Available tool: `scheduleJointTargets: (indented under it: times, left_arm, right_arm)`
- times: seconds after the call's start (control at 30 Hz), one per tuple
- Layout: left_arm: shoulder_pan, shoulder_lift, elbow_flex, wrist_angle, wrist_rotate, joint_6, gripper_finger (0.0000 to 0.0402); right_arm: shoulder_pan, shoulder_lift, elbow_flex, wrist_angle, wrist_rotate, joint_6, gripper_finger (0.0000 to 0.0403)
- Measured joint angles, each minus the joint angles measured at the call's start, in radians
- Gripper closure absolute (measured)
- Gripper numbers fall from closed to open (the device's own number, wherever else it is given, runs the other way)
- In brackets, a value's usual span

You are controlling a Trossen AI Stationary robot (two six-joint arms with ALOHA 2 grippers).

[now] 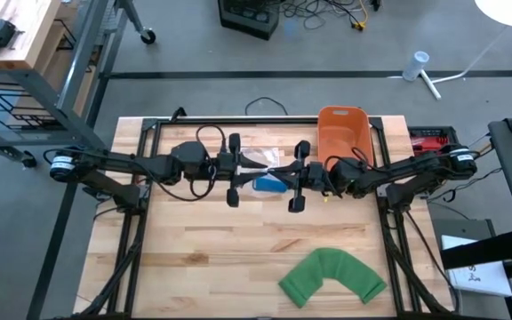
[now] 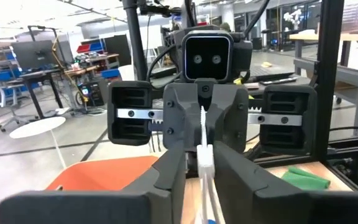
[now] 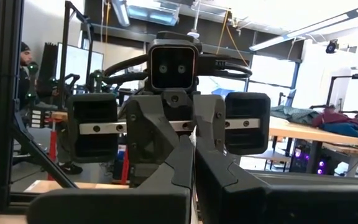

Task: Roll bandage
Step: Close the left transparent zip bag

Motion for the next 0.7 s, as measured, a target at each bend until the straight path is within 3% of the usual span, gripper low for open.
scheduleJointTargets:
  times: [0.27,0.53,0.7]
  left_arm:
    - [0.0,0.0,0.0,0.0,0.0,0.004,0.039]
    - [0.0,-0.012,0.0,-0.03,-0.015,0.004,0.0362]
    - [0.001,-0.023,0.0,-0.058,-0.026,0.003,0.0369]
  right_arm:
    - [0.0,-0.003,0.0,0.0,0.0,0.003,0.0403]
    - [0.007,-0.062,0.0,-0.027,0.001,-0.012,0.0403]
    - [0.009,-0.109,0.001,-0.079,0.001,-0.028,0.0403]
